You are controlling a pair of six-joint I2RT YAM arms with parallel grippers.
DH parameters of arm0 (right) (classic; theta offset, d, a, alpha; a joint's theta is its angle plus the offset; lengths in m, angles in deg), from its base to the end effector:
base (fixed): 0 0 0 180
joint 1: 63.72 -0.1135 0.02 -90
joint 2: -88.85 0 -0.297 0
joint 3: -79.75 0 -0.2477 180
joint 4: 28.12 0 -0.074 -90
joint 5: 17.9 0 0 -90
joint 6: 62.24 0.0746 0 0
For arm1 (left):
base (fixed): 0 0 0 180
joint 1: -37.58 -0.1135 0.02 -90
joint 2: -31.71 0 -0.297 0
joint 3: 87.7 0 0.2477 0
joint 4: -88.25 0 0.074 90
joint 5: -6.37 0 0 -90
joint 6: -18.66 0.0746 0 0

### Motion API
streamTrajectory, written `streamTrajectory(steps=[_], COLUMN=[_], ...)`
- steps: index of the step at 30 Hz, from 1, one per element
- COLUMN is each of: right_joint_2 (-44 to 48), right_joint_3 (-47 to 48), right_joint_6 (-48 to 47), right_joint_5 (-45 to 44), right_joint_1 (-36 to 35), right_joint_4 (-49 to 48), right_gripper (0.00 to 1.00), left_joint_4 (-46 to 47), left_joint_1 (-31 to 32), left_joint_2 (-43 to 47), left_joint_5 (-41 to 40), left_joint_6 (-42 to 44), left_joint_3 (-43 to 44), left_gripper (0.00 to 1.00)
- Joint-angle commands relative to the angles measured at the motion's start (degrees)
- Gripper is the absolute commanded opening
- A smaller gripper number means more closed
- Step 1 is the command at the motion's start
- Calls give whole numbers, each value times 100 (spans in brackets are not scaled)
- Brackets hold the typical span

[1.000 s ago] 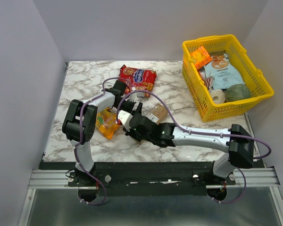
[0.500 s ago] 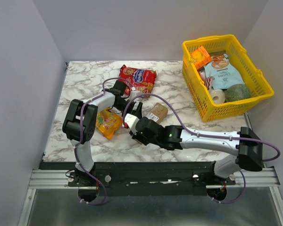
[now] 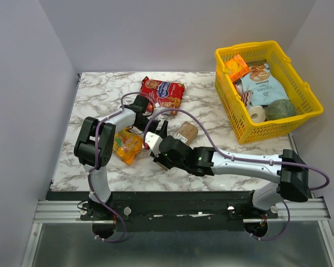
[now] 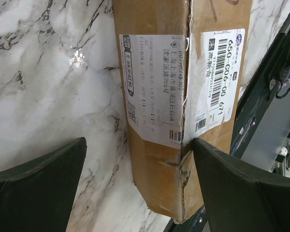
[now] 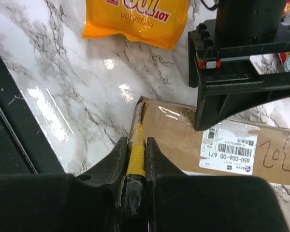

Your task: Unpack the express box

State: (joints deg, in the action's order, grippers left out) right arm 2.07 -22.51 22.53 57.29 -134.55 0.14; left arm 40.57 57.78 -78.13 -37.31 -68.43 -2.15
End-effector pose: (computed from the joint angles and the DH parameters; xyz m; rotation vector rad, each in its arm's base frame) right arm 0.1376 0.3377 0.2826 -1.2521 1.8322 0.3523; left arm 0.3431 -0.1837 0.1716 0.7229 2.6178 -1.2105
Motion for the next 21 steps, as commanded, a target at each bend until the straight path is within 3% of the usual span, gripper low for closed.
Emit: streamTrajectory(steps=[1,21], right_joint_2=[-172,-506], right_joint_3=[307,378], right_joint_6=[-153,-250], right_joint_5=[-215,-154], right_joint_1=[-28,-10], right_joint_4=[-387,-431], right_gripper=[0,0], left_joint_4=[185,185], left_joint_1=[-34,-34], left_joint_2=[-292,-345], left_joint_5=[-598,-528], left_joint_6=[165,139], left_joint_3=[-51,-34], left_gripper=[98,98])
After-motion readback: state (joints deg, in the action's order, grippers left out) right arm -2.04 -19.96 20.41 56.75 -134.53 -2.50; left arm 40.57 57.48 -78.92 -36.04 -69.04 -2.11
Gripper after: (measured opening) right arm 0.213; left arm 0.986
